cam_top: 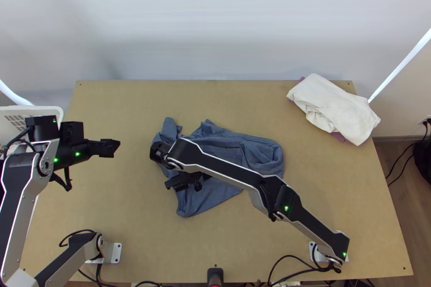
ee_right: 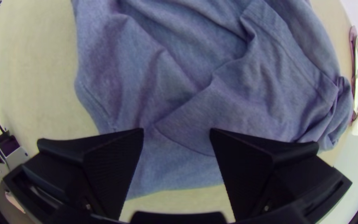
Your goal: Fold the t-shirt
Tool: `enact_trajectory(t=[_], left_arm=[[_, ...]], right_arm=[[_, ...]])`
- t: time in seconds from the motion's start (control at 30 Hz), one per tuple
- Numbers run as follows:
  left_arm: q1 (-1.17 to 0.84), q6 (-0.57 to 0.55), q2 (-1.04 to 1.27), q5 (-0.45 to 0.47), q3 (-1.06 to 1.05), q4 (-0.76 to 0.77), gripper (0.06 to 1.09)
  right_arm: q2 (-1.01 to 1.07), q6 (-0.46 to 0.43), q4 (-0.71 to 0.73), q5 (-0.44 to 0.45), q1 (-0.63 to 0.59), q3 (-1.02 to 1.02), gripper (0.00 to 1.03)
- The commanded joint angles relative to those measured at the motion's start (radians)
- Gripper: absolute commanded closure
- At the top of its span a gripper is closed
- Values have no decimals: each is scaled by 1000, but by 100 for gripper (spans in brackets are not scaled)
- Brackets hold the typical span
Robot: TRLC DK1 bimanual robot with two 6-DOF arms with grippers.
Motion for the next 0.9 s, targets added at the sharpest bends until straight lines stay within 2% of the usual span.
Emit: enact_trajectory(t=[0.0,0.1,0.2,0.23,0.33,0.5,0.67,0.7,0.73,0.8,0.83,0.87], left_arm=[[12,28,0,14,-17,-2,11],[17,34,2,15,-17,-1,11],[23,40,6,15,-15,-1,11],[26,40,8,15,-12,-1,11],[29,43,11,20,-9,-1,11],[32,45,11,21,-5,-1,11],[32,43,17,30,3,1,11],[32,43,19,33,6,1,11],[32,43,19,33,11,-1,11],[32,42,23,33,20,-1,11],[32,42,25,33,21,-1,11],[32,43,26,33,25,-1,11]], right_arm=[[41,-13,-1,13,9,20,31],[47,-19,2,38,9,20,41],[50,-25,5,50,9,20,47],[50,-31,7,61,9,20,52],[44,-50,7,128,9,20,79],[-2,-65,7,154,-5,15,100],[-68,-60,7,151,-29,3,100],[-77,-59,7,153,-28,3,98],[-81,-59,7,151,-28,3,82],[-84,-59,-10,139,-22,-8,38],[-82,-59,-18,137,-17,-12,27],[-82,-60,-19,137,-13,-15,27]])
